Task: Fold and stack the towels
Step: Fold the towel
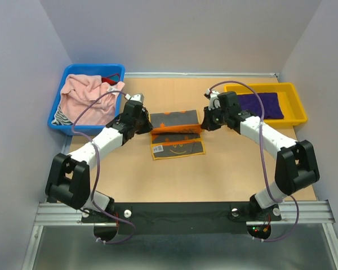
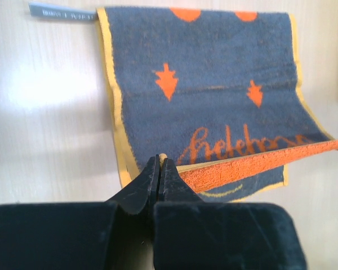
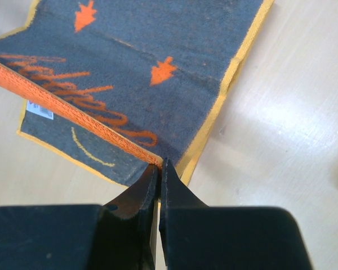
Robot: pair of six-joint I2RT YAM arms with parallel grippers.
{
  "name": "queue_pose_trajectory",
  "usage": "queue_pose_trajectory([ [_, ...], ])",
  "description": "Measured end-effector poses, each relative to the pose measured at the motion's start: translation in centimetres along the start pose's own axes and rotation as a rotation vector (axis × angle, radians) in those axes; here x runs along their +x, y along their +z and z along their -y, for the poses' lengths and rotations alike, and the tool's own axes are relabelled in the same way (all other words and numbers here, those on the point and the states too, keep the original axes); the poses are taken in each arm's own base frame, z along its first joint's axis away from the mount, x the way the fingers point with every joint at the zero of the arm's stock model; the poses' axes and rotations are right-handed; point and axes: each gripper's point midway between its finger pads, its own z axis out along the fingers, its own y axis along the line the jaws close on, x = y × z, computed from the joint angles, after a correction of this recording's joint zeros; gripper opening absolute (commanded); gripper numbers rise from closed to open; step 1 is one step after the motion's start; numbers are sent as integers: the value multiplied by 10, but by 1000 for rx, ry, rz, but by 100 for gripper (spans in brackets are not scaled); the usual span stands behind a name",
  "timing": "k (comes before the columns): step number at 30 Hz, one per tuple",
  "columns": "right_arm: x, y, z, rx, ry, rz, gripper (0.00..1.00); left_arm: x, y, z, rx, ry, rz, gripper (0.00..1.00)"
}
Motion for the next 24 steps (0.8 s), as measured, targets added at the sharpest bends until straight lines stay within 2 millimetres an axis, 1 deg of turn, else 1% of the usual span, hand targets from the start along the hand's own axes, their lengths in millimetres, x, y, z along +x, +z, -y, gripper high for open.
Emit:
queue_pose_trajectory([
  [3,2,-5,-3,-8,1,-1,0,8,-5,0,14,-10,-10,0],
  [5,1,-8,-4,-12,-1,2,1,9,-8,0,20,-15,-11,0],
  [10,1,-11,-6,-18,0,3,1,14,-7,-1,27,-24,-15,0],
  [17,25,-7,-8,-40,29,-51,0,30,-4,-7,25,-39,-46,0],
  [24,32,-6,-9,-45,40,-66,0,33,-3,-7,26,-39,-52,0],
])
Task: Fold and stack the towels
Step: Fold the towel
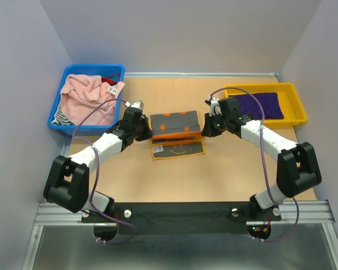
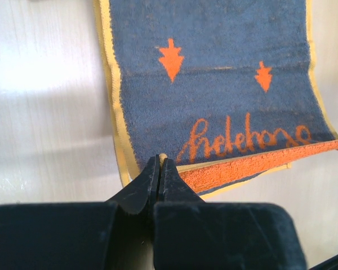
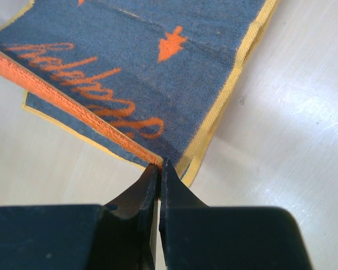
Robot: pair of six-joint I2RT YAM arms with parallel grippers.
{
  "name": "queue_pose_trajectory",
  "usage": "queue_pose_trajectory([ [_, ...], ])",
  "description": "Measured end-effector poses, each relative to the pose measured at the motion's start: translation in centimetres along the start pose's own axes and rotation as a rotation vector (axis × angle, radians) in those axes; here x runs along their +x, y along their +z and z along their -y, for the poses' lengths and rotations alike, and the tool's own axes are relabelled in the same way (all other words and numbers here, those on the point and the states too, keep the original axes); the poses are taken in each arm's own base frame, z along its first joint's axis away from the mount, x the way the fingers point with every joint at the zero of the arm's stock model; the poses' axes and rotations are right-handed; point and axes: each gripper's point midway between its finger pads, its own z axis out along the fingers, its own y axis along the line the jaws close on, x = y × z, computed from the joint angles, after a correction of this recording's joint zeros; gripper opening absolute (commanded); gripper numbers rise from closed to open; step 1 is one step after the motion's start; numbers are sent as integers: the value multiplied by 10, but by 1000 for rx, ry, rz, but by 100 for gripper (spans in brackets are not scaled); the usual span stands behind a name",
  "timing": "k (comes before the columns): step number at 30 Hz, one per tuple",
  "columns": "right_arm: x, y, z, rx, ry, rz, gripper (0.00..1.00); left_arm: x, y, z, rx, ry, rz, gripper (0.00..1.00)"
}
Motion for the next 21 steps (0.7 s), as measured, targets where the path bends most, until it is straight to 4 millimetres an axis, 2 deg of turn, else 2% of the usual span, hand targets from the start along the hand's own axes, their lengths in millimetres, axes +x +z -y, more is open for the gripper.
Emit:
queue_pose_trajectory([
  [9,19,4,-2,-22,23,-43,0,39,7,-12,5,-30,-72,0],
  [16,32,9,0,-22,41,-78,0,42,8,-13,12,-48,-65,0],
  [21,50,21,5,-14,77,-137,1,53,14,-18,2,-58,-89,0],
])
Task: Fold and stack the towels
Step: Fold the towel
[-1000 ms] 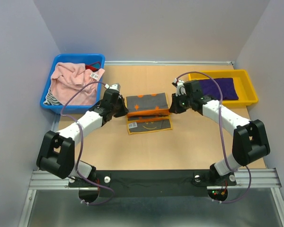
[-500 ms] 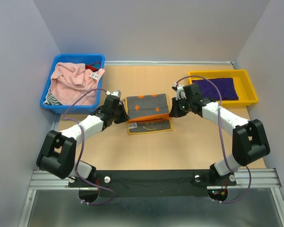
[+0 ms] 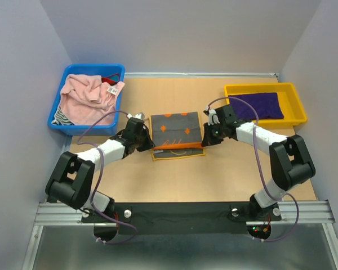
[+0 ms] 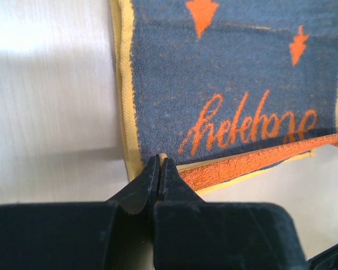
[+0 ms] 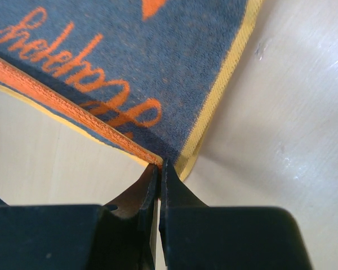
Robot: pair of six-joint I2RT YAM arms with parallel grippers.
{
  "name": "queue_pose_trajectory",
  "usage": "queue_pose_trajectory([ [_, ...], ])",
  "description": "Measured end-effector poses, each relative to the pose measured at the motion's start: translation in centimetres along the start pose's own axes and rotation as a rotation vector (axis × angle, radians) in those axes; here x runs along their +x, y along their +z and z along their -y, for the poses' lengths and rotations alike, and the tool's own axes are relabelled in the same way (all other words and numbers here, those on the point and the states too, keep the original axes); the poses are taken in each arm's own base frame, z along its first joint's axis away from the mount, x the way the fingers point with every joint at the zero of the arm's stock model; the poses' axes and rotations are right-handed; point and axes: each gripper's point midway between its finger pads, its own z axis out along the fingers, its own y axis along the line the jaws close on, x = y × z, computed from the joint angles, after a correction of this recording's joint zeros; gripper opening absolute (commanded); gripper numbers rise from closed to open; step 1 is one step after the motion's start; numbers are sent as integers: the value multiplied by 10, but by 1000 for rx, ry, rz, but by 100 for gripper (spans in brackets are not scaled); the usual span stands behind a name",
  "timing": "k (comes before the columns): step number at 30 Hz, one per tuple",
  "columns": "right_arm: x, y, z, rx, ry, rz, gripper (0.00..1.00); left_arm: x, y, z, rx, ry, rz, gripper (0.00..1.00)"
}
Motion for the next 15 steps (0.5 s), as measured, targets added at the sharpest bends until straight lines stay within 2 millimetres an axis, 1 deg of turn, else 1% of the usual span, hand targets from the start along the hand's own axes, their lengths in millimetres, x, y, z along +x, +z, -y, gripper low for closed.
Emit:
queue_pose_trajectory([
  [5,13,10,5,7,24,-45,2,11,5,-4,-12,-6,-32,0],
  [6,13,10,5,9,26,-46,2,11,5,-3,-12,-5,-32,0],
  [9,13,10,5,10,26,-45,6,11,5,-3,-10,-4,-32,0],
  [10,13,10,5,10,27,-45,9,11,5,-3,-11,-4,-32,3],
  [11,13,10,5,10,27,-45,14,12,5,-3,-11,-4,-33,6],
  [12,13,10,5,10,28,-45,17,12,5,-3,-11,-3,-34,9],
  [13,13,10,6,12,27,-45,20,13,5,-3,-13,-1,-35,17],
  [14,14,10,8,23,23,-46,25,15,5,-7,-29,5,-38,20],
  [15,14,9,12,43,27,-48,26,16,4,-13,-50,12,-39,22],
])
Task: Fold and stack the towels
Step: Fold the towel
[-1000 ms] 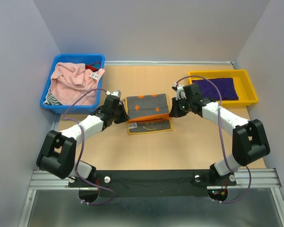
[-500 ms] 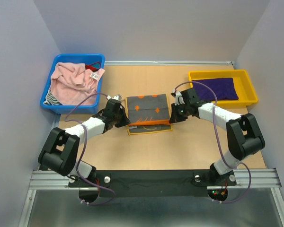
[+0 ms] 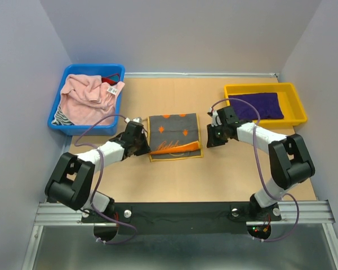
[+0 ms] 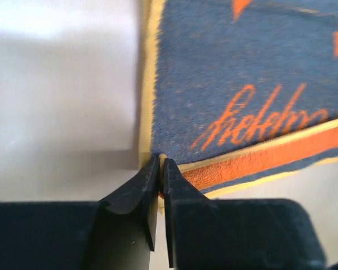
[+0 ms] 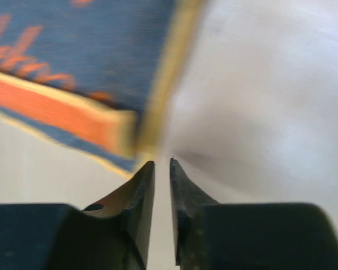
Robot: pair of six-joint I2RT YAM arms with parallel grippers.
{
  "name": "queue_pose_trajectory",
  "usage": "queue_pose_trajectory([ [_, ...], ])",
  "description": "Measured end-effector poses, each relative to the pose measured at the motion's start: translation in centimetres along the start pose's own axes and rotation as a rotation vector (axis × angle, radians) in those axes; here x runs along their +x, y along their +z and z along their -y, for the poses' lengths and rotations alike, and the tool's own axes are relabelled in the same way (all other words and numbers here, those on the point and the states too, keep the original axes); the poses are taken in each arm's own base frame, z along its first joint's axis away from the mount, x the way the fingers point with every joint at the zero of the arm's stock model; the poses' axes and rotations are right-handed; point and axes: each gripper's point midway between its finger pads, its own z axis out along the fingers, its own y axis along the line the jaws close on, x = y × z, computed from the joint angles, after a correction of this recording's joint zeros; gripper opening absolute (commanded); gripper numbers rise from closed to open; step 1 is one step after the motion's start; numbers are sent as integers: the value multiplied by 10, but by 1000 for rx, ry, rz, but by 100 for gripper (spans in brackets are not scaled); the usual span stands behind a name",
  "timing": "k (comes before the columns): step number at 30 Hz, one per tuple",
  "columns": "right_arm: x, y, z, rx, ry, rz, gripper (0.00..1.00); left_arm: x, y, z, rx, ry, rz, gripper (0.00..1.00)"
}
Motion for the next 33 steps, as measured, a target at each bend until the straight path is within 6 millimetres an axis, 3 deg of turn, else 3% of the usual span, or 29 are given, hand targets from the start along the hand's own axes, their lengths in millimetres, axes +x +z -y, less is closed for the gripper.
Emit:
queue_pose_trajectory([
  [1,2,-2,6,20,10,-5,35,5,-2,-10,-31,-2,-8,28],
  [4,6,-11,18,54,43,-6,46,16,-13,-29,-86,-5,-22,44],
  [5,7,-16,19,55,49,-3,49,18,-19,-31,-86,-5,-19,48],
  [6,7,-23,16,51,52,5,49,19,-26,-30,-79,-5,-14,61],
  [9,3,-41,4,21,39,46,49,11,-51,-17,-16,-2,39,68],
  [15,-3,-52,-21,-48,3,79,48,-5,-77,4,83,-2,130,65],
  [24,19,-20,-50,-57,39,-18,43,7,-52,-21,-50,-53,85,59],
  [29,28,-11,-52,-54,144,-10,43,16,-43,-34,-83,-85,90,54],
  [33,48,-4,-48,-39,228,-42,38,24,-34,-40,-101,-97,72,50],
])
